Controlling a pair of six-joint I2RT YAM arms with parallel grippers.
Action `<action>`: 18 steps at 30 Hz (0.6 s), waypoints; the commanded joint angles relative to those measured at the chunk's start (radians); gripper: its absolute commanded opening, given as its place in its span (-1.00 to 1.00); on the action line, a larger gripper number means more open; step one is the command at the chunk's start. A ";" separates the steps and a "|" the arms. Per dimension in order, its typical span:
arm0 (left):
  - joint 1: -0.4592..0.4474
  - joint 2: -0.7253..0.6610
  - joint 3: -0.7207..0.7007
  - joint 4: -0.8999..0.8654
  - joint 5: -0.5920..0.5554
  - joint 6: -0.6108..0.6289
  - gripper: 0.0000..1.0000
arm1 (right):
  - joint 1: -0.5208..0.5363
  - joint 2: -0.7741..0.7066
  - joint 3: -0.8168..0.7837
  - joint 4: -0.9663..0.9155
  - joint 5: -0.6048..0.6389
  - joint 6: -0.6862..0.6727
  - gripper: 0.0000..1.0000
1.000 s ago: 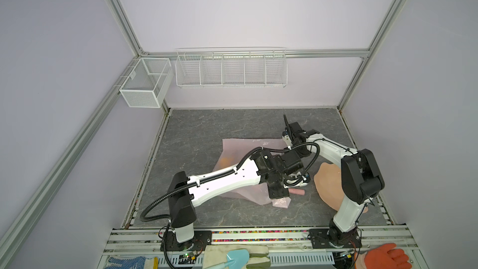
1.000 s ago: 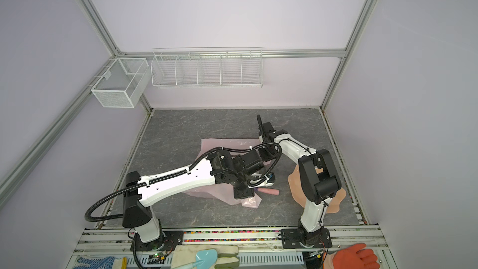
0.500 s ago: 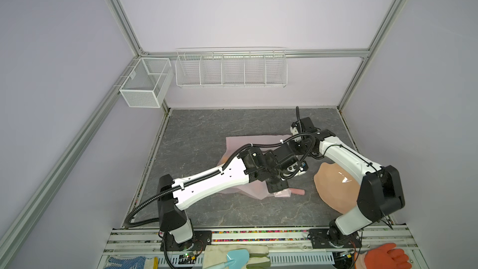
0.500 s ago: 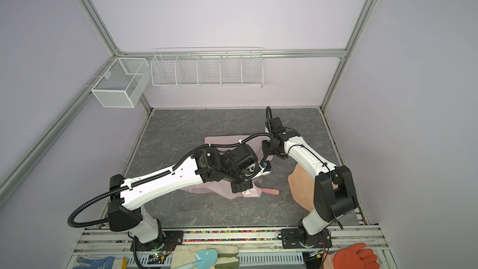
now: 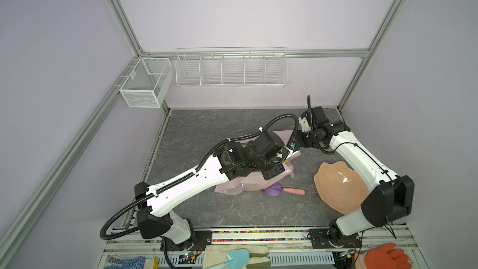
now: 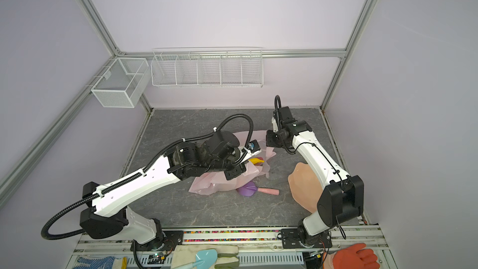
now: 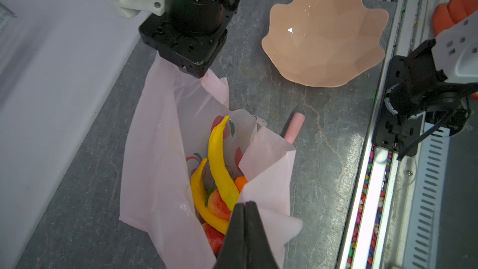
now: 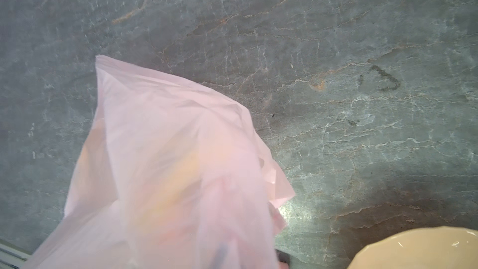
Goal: Place the fruits into the plastic bag
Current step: Pick up the plastic bag from the center of the table.
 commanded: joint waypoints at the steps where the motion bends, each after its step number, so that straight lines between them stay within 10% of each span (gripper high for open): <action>1: 0.023 -0.064 -0.012 0.077 -0.063 0.041 -1.00 | -0.021 -0.031 0.070 -0.050 -0.062 0.062 -0.88; 18: 0.250 -0.222 -0.067 0.413 -0.109 0.120 -1.00 | -0.041 -0.020 0.450 -0.144 -0.195 0.253 -0.88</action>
